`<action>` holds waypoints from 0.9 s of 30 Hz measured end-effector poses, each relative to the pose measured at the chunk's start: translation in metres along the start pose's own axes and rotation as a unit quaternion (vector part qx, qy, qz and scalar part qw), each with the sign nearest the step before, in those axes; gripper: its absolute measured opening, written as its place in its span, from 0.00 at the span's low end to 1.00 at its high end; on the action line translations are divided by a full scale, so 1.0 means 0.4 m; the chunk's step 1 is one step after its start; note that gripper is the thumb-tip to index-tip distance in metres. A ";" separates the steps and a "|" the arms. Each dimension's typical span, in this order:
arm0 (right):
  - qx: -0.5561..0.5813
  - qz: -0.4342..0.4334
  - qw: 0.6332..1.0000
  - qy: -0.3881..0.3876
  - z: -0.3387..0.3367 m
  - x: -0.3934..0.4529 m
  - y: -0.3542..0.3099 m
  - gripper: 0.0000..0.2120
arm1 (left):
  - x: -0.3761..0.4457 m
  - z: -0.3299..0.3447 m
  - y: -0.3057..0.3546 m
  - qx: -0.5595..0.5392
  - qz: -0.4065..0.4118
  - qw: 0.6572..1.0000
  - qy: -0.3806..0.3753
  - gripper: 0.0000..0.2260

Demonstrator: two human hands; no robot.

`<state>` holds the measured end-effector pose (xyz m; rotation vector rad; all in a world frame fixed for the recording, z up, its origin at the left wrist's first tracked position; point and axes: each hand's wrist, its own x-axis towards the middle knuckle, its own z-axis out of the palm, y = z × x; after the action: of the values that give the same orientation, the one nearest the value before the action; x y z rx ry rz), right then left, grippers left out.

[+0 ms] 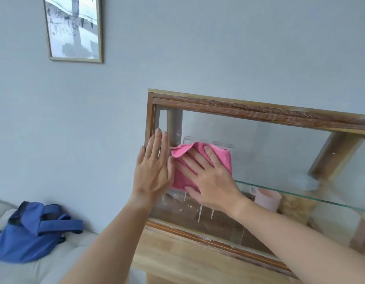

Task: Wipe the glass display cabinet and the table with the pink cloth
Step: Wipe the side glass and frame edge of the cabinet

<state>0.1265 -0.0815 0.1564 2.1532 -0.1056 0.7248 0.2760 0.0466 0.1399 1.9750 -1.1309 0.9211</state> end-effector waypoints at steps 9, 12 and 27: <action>-0.037 -0.028 0.999 0.010 -0.009 -0.001 0.048 0.37 | -0.004 -0.015 -0.011 -0.024 0.023 0.999 0.003 0.29; -0.042 0.051 0.996 0.061 -0.054 0.135 0.096 0.37 | -0.009 -0.016 -0.010 0.004 0.028 1.000 0.011 0.29; -0.035 -0.078 0.996 -0.005 0.015 -0.030 0.002 0.38 | -0.003 -0.060 -0.046 0.062 0.105 0.992 -0.017 0.35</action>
<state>0.1192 -0.0886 0.1477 2.0720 0.0314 0.6103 0.2863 0.0741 0.1478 2.0039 -1.3490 1.0938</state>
